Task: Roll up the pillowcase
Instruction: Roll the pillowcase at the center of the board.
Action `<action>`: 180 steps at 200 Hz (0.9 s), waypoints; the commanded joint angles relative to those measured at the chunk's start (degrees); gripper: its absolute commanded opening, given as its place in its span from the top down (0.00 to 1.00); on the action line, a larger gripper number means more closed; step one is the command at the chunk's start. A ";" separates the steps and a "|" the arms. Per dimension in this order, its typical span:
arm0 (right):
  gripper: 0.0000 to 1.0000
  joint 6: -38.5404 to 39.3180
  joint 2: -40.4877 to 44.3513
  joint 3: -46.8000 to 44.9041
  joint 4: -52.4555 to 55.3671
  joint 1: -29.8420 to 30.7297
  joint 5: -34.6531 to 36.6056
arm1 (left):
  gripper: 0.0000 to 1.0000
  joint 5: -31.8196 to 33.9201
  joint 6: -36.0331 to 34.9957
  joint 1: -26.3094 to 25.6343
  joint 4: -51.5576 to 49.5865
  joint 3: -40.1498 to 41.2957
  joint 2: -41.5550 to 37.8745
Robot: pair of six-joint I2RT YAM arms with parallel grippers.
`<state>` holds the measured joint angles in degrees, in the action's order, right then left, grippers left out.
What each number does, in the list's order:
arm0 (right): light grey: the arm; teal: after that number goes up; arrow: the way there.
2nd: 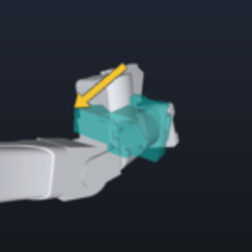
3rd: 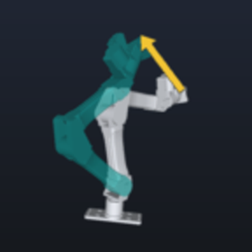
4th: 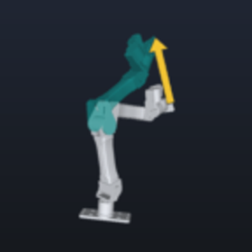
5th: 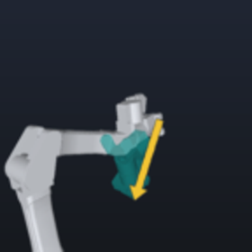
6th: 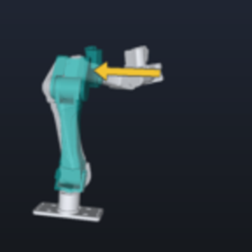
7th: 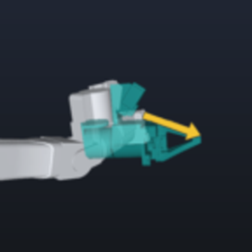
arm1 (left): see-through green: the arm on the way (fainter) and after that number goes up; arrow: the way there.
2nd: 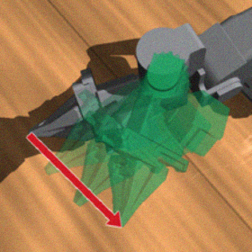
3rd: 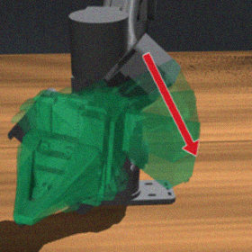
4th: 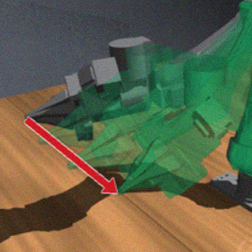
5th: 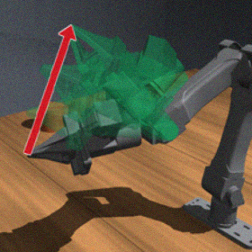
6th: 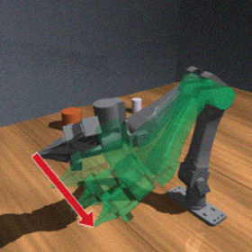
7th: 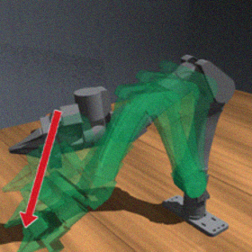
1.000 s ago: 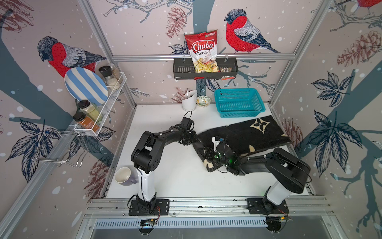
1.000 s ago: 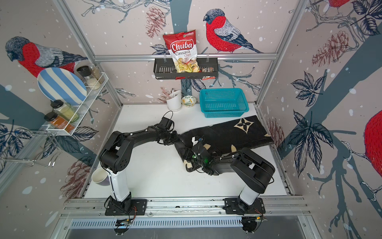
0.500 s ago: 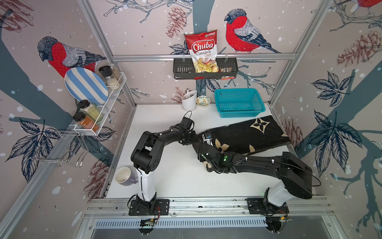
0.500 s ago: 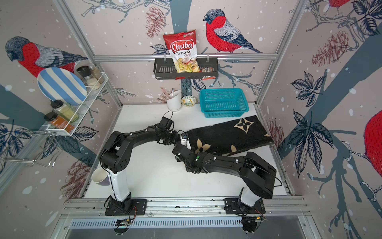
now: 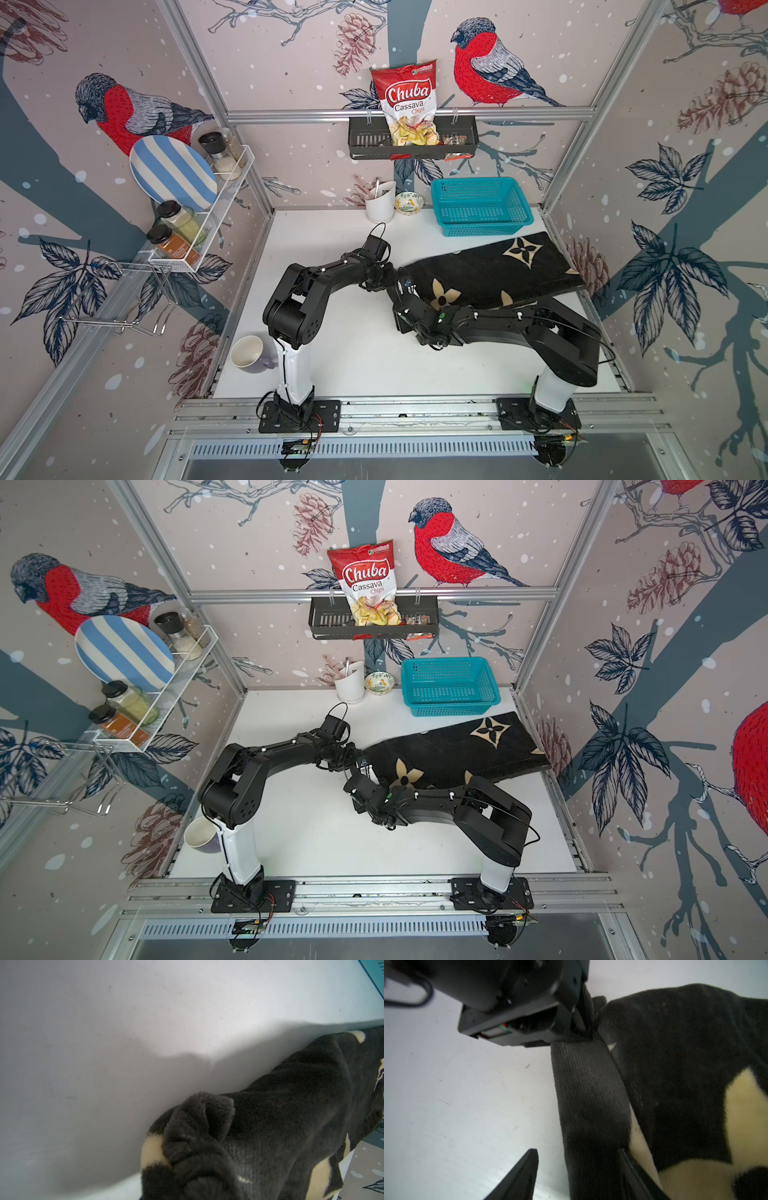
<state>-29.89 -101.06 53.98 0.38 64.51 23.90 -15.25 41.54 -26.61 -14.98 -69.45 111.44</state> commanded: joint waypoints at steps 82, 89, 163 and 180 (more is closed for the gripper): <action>0.94 -2.80 -11.62 1.17 4.36 4.44 7.42 | 0.72 1.66 -2.08 -0.08 -2.55 -1.97 0.98; 0.97 -3.59 -11.17 1.38 4.09 4.84 6.51 | 0.72 2.02 -2.28 -0.10 -2.85 -2.34 0.87; 1.00 -17.91 -2.09 -7.29 -19.89 -1.48 -20.17 | 0.26 6.31 -5.91 4.36 -8.34 -6.56 -7.42; 1.00 -23.01 -1.29 -11.35 -28.57 -4.18 -26.01 | 0.24 6.73 -6.54 4.99 -8.73 -5.48 -9.64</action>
<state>-43.03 -103.15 46.68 -16.47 62.74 15.44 -10.33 37.06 -22.48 -21.30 -75.72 104.31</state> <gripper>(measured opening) 0.099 0.755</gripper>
